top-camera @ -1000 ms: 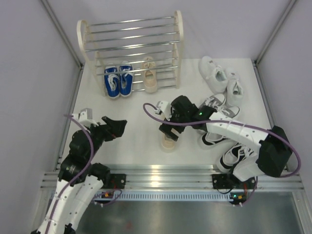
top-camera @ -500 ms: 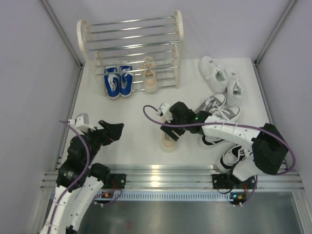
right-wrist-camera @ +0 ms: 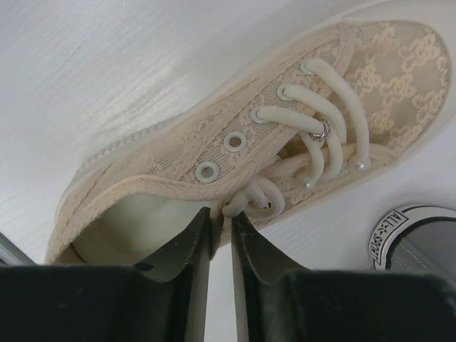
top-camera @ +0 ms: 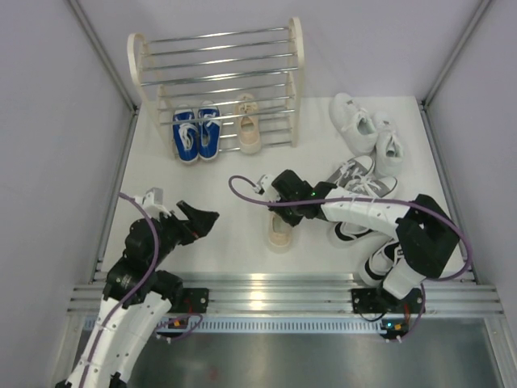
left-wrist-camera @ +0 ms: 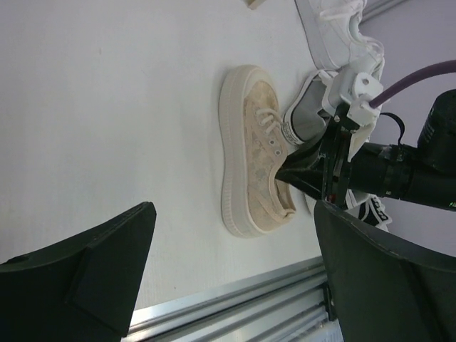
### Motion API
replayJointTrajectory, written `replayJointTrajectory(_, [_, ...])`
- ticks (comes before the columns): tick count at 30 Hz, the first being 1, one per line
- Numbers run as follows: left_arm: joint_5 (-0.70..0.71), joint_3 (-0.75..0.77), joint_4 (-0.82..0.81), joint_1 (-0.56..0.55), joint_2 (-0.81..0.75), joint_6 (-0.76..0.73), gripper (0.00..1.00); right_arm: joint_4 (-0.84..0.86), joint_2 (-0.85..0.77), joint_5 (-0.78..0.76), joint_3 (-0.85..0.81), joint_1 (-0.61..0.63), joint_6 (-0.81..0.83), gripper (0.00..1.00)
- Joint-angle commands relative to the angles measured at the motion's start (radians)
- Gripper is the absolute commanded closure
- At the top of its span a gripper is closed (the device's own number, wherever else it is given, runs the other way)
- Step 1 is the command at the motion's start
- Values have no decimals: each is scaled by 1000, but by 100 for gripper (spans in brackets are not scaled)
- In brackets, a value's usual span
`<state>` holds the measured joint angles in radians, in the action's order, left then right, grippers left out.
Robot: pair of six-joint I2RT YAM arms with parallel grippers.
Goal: Place and organize the shoes onto the shoe shelf
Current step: Pick up the shoe at the center of the board.
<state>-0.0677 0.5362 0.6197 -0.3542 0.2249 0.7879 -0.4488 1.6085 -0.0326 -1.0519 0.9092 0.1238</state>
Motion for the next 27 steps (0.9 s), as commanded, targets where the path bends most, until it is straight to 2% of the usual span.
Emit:
replayJointTrajectory(1, [-134, -59, -115, 4, 48, 103, 2, 15, 2, 0, -60, 13, -6, 86])
replayJointTrajectory(3, [-188, -109, -165, 4, 79, 170, 3, 12, -12, 0, -63, 8, -6, 96])
replayJointTrajectory(5, [-256, -140, -228, 4, 137, 203, 5, 9, -22, 10, -69, 5, -6, 100])
replayJointTrajectory(7, [-267, -151, -239, 0, 178, 200, 6, -5, -41, 23, -83, -7, -10, 100])
replayJointTrajectory(11, [-244, -134, -268, -12, 162, 159, 6, -28, -70, 86, -167, -42, -26, 100])
replayJointTrajectory(18, [-279, -131, -360, -32, 241, 197, 6, -62, -73, 134, -299, -72, -52, 100])
replayJointTrajectory(21, [-244, -124, -438, -81, 283, 218, 6, -60, -79, 145, -321, -89, -72, 100])
replayJointTrajectory(24, [-170, -102, -506, -178, 330, 221, 6, -48, -93, 184, -338, -130, -108, 100])
replayJointTrajectory(27, [-45, -71, -574, -333, 453, 215, 5, -33, -105, 224, -353, -184, -164, 100])
